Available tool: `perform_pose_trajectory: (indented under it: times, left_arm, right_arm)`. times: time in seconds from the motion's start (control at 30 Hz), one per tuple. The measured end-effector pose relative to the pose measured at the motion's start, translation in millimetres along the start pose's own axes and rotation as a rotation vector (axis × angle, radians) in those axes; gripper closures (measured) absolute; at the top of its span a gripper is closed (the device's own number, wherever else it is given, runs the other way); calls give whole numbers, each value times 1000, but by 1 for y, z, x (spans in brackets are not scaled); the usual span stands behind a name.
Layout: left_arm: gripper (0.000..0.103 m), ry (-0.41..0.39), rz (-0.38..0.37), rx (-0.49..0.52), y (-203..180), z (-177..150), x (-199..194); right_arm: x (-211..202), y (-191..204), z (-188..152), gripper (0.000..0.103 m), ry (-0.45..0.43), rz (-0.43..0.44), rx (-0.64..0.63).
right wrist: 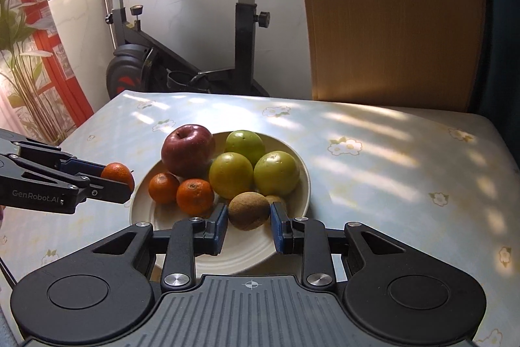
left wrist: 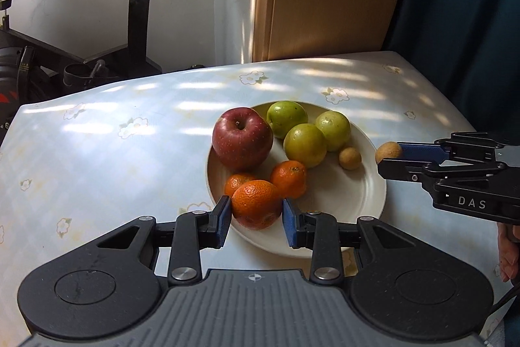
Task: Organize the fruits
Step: 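Carry the mandarin and the kiwi up and over onto the cream plate, then open both grippers to set the mandarin and kiwi on the plate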
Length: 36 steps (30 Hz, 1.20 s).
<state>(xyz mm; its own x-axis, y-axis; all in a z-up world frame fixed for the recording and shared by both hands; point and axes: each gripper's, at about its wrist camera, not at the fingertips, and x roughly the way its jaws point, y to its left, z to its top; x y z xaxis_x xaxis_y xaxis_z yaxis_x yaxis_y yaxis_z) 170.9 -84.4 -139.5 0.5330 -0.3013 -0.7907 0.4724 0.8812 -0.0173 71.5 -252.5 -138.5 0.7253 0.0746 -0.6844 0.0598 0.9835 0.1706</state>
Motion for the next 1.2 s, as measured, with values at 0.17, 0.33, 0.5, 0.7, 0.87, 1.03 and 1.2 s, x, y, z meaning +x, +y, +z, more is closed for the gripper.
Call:
perform_pose_trajectory:
  times: [0.17, 0.33, 0.5, 0.7, 0.87, 1.03, 1.2]
  left_arm:
    - [67, 52, -4, 19, -8, -2, 21]
    - [67, 85, -21, 14, -7, -6, 33]
    - [67, 84, -32, 12, -7, -7, 39]
    - [67, 67, -20, 16, -4, -7, 44]
    - [67, 51, -6, 19, 1, -5, 49]
    - [67, 55, -24, -10, 8, 0, 56]
    - [67, 46, -23, -10, 7, 3, 61]
  right_arm:
    - [19, -5, -5, 77, 52, 22, 15]
    - [34, 5, -1, 77, 77, 35, -31]
    - [49, 12, 6, 77, 92, 32, -70]
    - [59, 15, 14, 77, 88, -9, -123]
    - [66, 14, 16, 77, 96, -32, -137]
    - [72, 13, 16, 77, 101, -38, -133]
    - [76, 13, 16, 77, 98, -46, -120]
